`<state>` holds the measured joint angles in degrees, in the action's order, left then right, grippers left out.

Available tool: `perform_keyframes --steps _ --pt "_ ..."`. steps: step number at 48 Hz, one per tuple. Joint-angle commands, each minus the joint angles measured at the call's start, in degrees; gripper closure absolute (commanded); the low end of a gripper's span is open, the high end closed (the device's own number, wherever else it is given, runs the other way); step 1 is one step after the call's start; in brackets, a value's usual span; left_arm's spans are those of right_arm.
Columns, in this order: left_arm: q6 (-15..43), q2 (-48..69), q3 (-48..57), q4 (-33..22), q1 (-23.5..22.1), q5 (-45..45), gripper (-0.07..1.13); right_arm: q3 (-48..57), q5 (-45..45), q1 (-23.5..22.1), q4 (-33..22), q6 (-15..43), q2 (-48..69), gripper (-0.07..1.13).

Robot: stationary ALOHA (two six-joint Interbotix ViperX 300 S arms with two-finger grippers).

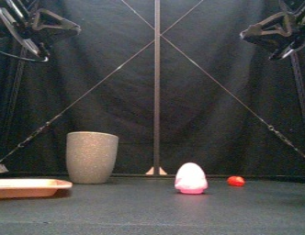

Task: Pick the pink ball then place it in the grey bowl
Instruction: Pick the pink ball

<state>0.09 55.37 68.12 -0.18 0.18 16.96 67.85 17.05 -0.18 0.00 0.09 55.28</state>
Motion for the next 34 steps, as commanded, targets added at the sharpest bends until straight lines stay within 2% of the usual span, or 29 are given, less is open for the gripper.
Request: perform_keyframes --steps 1,8,14,20,29,34 --pt "-0.1 -0.4 -1.0 0.0 0.1 0.3 1.01 -1.4 0.1 -1.2 -0.2 0.4 -1.9 1.01" --pt "-0.1 -0.4 -1.0 0.0 0.1 0.6 1.01 -1.9 0.1 -3.0 -0.2 0.4 -6.9 0.97" --pt "-0.2 -0.4 -0.9 0.0 0.1 0.6 1.01 -2.5 0.4 -3.5 -0.1 0.4 -12.4 0.86" --pt "-0.2 -0.4 -0.6 0.0 0.1 0.6 1.01 -3.0 1.4 -3.8 0.4 0.4 -16.8 0.64" --pt "0.0 -0.4 -0.6 0.0 0.2 0.6 1.01 -3.6 4.9 -3.9 3.1 0.4 -22.6 0.20" --pt "0.0 -0.4 -0.6 0.0 0.3 0.6 1.01 -5.1 5.2 -4.0 4.7 0.4 -25.8 0.07"
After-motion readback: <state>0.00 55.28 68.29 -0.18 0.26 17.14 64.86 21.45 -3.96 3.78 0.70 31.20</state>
